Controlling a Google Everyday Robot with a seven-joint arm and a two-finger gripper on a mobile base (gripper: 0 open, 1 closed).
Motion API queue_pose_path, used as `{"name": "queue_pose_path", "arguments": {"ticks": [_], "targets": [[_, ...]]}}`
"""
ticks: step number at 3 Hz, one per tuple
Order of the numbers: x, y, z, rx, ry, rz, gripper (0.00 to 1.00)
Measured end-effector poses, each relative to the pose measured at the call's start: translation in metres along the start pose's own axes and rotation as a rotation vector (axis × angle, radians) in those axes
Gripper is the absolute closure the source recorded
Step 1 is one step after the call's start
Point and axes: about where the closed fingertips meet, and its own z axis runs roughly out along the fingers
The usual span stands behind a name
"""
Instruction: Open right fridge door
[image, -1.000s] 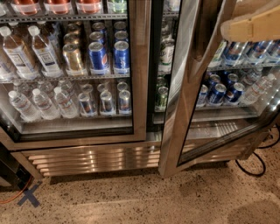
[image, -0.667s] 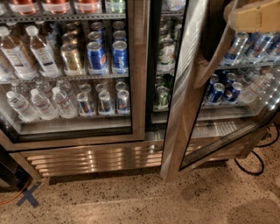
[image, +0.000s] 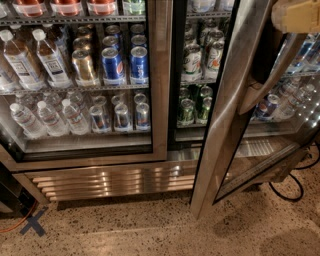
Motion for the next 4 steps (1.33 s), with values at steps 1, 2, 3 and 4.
{"name": "queue_pose_path", "arguments": {"ticks": [1,2,3,4], "targets": [[0.0002,-0.0005,-0.0003,0.000,0.000,0.000,0.82],[-0.0035,0.0005,-0.0009,-0.001,-0.004,-0.014,0.59],[-0.0042,0.0058,-0.0042,0.014,-0.007,-0.021,0.36],[-0.0043,0.0062,-0.0057,0.015,-0.008,-0.023,0.13]]}}
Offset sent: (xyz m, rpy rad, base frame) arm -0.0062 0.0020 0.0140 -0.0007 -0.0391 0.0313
